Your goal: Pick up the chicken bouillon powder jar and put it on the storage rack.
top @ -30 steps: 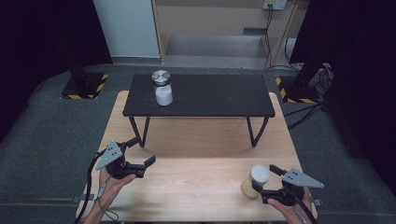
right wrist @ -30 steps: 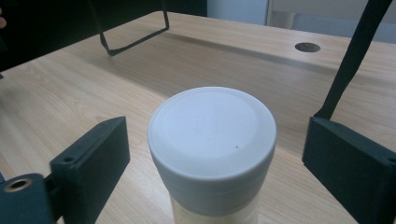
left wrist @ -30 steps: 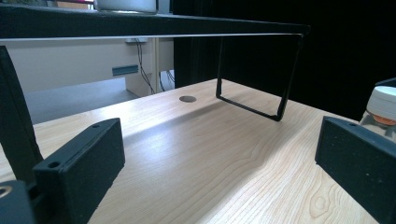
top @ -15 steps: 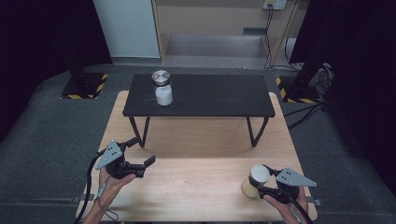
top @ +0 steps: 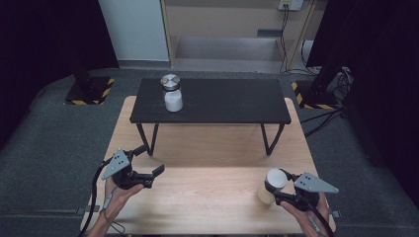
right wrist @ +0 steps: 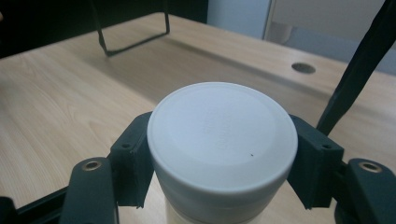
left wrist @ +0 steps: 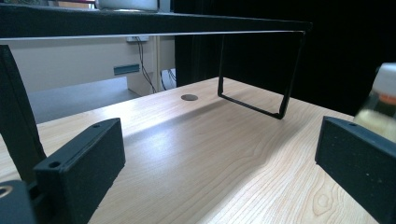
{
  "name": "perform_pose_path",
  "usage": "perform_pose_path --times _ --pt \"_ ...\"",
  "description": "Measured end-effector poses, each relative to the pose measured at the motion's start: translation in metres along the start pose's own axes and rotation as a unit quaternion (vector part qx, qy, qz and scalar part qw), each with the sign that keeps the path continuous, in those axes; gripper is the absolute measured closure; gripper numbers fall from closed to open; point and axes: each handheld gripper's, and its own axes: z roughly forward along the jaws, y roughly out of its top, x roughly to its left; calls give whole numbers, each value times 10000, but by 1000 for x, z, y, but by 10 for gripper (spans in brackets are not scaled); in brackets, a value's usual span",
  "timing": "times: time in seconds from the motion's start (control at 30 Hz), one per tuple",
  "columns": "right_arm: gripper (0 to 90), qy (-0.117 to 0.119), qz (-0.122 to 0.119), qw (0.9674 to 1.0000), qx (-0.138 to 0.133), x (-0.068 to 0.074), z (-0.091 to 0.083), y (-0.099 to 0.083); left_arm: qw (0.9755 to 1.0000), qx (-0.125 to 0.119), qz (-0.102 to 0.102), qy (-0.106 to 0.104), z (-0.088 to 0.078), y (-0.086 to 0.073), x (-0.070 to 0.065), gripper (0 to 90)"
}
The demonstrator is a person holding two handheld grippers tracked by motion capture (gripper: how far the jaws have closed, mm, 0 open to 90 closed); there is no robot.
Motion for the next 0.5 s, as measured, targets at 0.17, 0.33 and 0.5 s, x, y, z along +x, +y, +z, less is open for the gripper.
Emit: perform_pose_path --times 0.17,0.33,0.5 --pt "337 34 -90 9997 -207 -2 -7 26 10000 0 7 -9 0 0 0 3" --pt "337 99 -137 9994 -288 -5 -12 58 10000 -1 -1 5 1 0 -1 3" --pt "337 178 -192 9991 -323 -6 -13 89 10000 0 1 11 1 0 -1 3"
